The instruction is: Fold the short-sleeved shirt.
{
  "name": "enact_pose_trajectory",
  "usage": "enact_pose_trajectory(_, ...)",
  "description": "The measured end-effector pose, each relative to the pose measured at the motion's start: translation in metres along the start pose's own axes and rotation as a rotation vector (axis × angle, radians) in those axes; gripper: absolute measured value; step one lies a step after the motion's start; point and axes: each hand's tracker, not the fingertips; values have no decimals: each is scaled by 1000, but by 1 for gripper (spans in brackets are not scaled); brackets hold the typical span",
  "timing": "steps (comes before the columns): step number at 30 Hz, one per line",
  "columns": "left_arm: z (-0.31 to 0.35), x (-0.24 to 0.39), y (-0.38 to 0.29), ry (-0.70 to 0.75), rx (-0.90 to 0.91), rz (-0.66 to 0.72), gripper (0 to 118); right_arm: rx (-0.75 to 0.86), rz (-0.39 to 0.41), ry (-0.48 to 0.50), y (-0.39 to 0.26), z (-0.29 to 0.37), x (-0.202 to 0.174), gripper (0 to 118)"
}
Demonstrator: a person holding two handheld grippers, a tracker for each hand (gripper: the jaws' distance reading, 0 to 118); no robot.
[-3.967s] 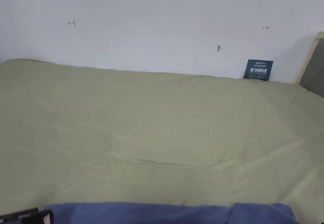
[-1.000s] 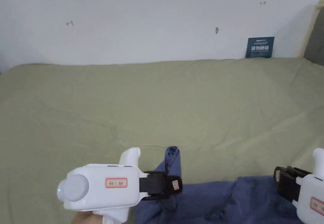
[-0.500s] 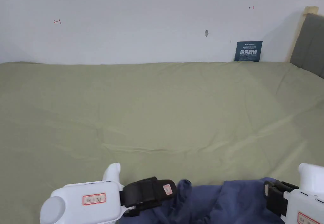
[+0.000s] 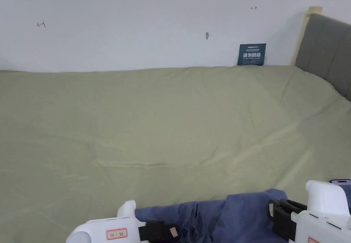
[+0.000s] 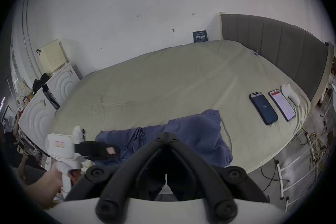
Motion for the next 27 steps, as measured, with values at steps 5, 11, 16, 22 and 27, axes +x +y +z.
enact_pose_trajectory(5,-60,9,-32,-26,-102,16,0,40,4,-20,5,17,2,1)
enact_pose_trajectory(11,-71,24,-54,-97,-72,31,0,81,25,-17,14,33,-4,1)
enact_pose_trajectory(16,32,34,-17,-137,36,-96,0,100,39,12,21,29,-15,1)
enact_pose_trajectory(22,139,-47,18,65,136,52,9,81,69,87,26,8,-35,1)
enact_pose_trajectory(27,136,-80,17,35,129,179,117,72,86,105,27,7,-42,1)
